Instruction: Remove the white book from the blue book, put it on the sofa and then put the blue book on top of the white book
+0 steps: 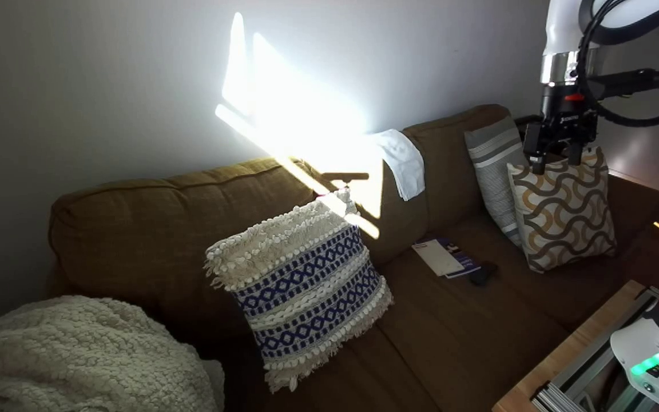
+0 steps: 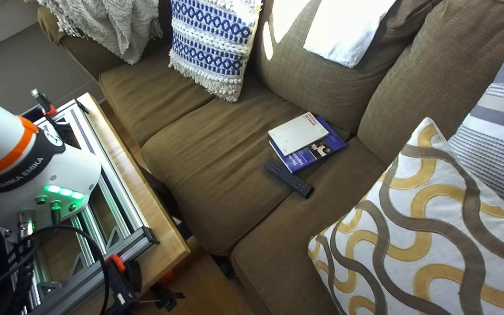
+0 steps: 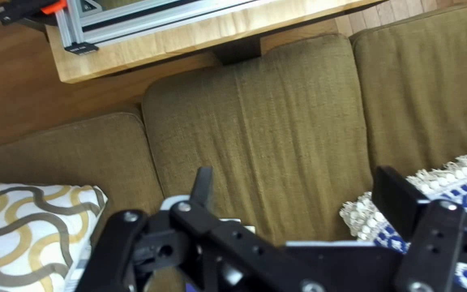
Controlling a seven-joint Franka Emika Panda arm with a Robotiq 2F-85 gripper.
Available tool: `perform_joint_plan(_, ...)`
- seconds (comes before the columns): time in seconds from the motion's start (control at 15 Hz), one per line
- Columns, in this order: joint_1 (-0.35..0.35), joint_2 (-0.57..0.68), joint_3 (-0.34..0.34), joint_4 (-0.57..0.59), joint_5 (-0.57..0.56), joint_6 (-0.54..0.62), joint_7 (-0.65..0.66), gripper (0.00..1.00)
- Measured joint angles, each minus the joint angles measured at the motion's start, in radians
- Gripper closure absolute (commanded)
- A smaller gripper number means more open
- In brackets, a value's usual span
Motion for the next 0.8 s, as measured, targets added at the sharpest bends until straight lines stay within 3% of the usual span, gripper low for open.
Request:
perform_joint_plan(0.4,-0.041,0.206,-0.060,0.002,-0.155,0.075,-0.006,0.00)
perform_joint_plan(0.8,-0.054,0.372,-0.125,0.001,-0.227,0.213,-0.006,0.00)
